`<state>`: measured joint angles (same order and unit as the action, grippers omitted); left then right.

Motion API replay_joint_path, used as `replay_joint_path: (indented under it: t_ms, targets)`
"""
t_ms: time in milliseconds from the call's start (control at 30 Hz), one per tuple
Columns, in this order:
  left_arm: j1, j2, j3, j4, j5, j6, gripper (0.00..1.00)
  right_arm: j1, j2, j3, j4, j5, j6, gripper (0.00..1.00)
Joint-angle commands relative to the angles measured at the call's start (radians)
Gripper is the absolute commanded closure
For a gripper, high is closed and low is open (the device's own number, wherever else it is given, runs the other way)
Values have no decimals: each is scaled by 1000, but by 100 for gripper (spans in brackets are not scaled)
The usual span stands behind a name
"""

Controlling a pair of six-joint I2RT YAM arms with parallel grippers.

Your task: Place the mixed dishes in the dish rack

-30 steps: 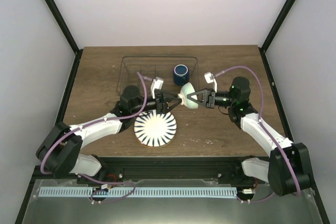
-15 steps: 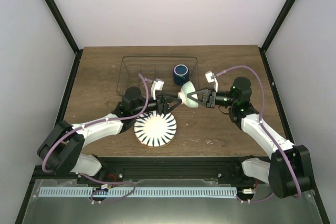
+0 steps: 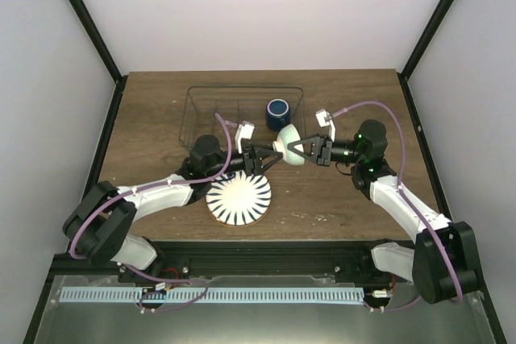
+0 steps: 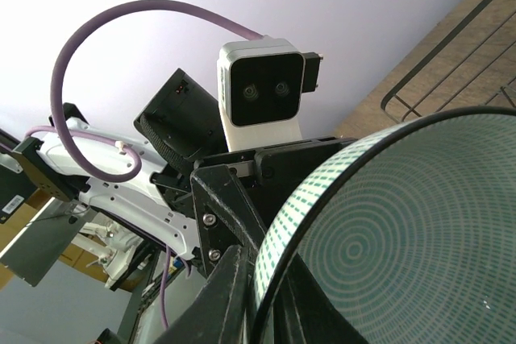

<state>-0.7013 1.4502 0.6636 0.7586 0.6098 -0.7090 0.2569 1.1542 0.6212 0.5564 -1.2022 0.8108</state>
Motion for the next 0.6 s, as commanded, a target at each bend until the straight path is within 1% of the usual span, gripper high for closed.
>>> replay_joint_path:
  t_ms: [0,267,567]
  targets:
    - [-6,7,5,48,10,-13,32,7,7,4,84,-6,9,97]
    - [-8,1,17,41,9,-17,36,7,31,-3,99,-3,13,97]
    - [-8,4,21,43,1,-16,45,8,31,-2,102,-5,11,97]
